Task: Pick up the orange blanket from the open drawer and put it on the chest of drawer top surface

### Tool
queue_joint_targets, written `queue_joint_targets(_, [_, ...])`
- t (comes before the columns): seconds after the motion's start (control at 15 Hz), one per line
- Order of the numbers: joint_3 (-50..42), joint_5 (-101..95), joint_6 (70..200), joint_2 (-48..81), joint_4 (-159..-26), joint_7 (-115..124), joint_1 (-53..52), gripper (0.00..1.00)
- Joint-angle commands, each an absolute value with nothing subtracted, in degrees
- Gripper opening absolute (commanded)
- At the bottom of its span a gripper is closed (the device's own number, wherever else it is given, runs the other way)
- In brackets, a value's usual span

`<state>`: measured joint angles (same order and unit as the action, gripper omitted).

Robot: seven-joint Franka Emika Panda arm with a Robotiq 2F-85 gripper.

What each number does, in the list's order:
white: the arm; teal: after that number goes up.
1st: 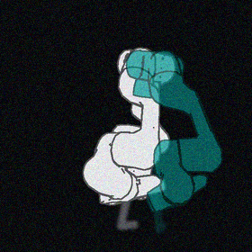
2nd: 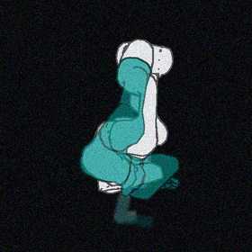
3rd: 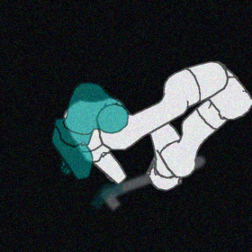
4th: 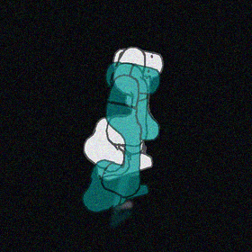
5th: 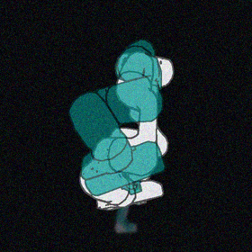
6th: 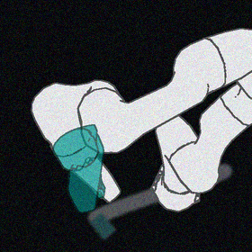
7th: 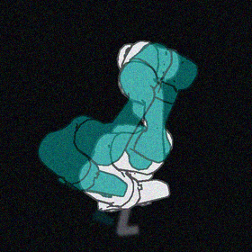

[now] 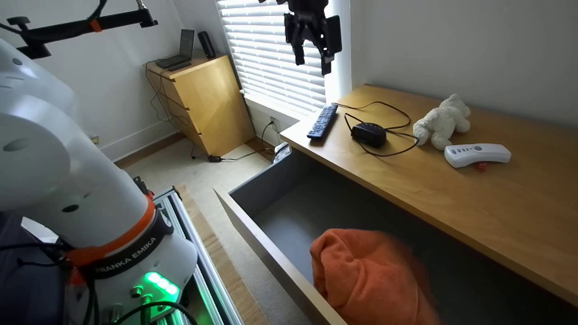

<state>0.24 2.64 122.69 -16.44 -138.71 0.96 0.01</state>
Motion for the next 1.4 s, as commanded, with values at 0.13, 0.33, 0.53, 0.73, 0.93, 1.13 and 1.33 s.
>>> queue_joint_targets(0.13, [-1.4,-7.9,128.4,-12.6,-144.1,7.1,5.8,1.00])
queue_joint_targets(0.33, [-2.7,-10.3,130.2,-10.2,-146.6,7.7,7.4,1.00])
queue_joint_targets(0.53, [-4.6,-12.7,135.0,-8.4,-149.8,8.0,9.2,1.00])
queue_joint_targets(0.73, [-7.2,-13.0,140.0,-5.9,-152.7,6.8,11.0,1.00])
queue_joint_targets(0.93, [-10.0,-11.3,145.6,-2.6,-154.5,4.4,12.6,1.00])
queue_joint_targets(1.13, [-12.3,-10.0,149.6,2.2,-153.8,2.3,13.7,1.00])
queue_joint_targets(1.33, [-13.1,-7.2,152.6,7.1,-152.4,-1.2,14.0,1.00])
